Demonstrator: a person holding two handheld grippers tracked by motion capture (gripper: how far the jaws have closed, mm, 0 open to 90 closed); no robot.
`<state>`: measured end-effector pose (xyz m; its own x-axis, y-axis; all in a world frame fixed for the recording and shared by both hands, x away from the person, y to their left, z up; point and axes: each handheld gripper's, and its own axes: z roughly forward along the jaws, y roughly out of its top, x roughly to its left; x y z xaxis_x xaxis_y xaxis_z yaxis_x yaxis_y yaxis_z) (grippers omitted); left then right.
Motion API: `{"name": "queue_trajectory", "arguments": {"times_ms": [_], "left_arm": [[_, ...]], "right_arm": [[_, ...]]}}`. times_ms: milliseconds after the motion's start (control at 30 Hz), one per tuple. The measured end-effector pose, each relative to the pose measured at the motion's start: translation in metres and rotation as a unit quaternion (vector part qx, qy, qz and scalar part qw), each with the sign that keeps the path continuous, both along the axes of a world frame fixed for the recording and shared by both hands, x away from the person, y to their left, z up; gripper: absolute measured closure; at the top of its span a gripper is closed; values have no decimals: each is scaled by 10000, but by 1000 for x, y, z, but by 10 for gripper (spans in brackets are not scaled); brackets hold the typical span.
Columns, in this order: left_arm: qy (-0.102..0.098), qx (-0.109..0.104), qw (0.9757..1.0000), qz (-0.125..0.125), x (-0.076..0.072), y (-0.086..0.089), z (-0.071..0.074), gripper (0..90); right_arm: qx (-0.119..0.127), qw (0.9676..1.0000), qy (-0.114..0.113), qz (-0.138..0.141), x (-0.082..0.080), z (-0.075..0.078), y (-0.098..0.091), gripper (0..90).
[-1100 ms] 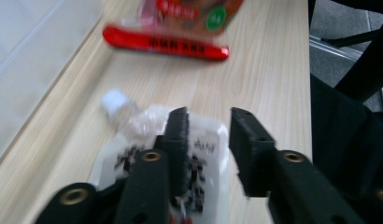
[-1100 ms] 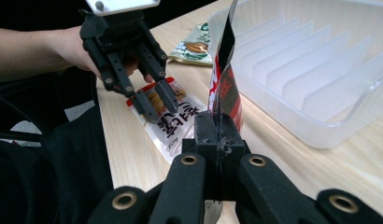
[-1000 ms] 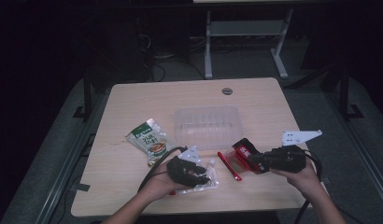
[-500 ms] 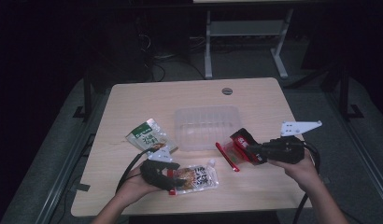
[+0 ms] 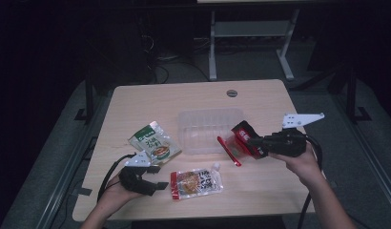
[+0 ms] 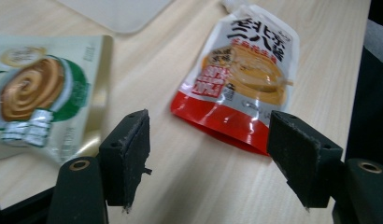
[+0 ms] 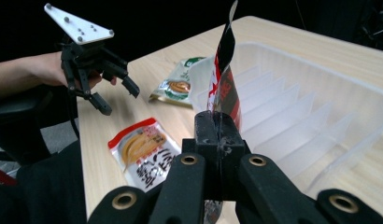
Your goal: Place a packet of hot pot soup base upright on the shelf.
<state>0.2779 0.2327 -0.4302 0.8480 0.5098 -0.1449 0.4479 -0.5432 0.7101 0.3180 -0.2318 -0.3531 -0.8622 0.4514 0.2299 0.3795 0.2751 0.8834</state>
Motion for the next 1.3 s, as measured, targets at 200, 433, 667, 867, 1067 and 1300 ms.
{"name": "queue_trajectory", "arguments": {"times_ms": [200,433,667,867,1067,1300], "left_arm": [[-82,-69,9999,114,2,3,2,299],[-123,-86,9998,163,3,5,2,298],[-152,-38,9997,163,4,5,1,277],[-187,-48,9996,186,4,5,1,270],[-229,-9,9996,152,4,5,1,268],[-237,13,9997,115,4,4,1,268]], "right_arm": [[86,9999,-87,-29,11,10,7,900],[85,9998,-132,-87,25,15,17,900],[92,9997,-138,-173,38,20,25,900],[111,9993,-202,-295,51,29,31,900],[130,9990,-274,-338,60,37,39,900],[224,9989,-305,-269,66,42,57,900]]}}
